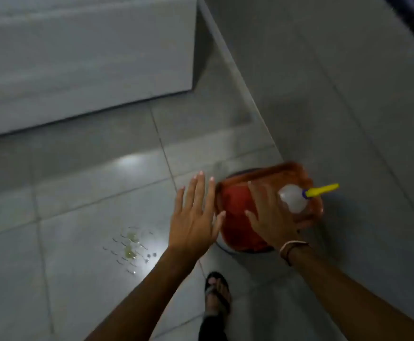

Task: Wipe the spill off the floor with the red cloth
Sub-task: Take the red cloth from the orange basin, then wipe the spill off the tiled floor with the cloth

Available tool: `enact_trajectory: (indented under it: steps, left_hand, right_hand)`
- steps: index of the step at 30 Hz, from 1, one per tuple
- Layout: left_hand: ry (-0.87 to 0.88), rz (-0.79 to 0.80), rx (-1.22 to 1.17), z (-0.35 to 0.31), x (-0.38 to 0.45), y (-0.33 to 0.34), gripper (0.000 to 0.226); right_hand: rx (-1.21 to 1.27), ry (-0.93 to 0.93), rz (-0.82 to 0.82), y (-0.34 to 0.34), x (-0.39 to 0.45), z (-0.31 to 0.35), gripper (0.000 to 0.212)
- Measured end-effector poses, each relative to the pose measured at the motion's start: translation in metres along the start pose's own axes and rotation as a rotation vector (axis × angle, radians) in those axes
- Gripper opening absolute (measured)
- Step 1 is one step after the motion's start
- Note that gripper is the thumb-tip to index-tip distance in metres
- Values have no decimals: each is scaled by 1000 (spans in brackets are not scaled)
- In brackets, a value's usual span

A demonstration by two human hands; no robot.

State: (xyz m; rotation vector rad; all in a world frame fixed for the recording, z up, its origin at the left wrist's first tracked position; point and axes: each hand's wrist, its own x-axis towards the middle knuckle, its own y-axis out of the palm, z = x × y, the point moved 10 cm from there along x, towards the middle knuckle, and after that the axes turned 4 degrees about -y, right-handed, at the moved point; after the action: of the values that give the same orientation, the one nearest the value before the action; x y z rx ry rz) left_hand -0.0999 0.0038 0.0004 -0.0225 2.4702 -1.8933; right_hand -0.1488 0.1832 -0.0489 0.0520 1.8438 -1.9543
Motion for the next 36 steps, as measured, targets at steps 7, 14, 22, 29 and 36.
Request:
enact_trajectory:
  steps: [7, 14, 22, 29, 36]
  left_hand:
    - [46, 373, -2, -9, -12, 250, 71]
    - [-6, 367, -22, 17, -36, 238, 80]
    - [-304, 274, 36, 195, -166, 192, 74]
    - [-508, 292, 133, 389, -287, 288, 77]
    - [-541, 276, 164, 504, -363, 413, 81]
  right_hand:
    - [200, 150, 74, 169, 41, -43, 65]
    - [407, 162, -74, 139, 50, -47, 37]
    - [594, -89, -308, 84, -11, 86, 39]
    - [529, -7, -199, 285, 20, 170, 42]
    - [200, -249, 71, 474, 142, 216, 62]
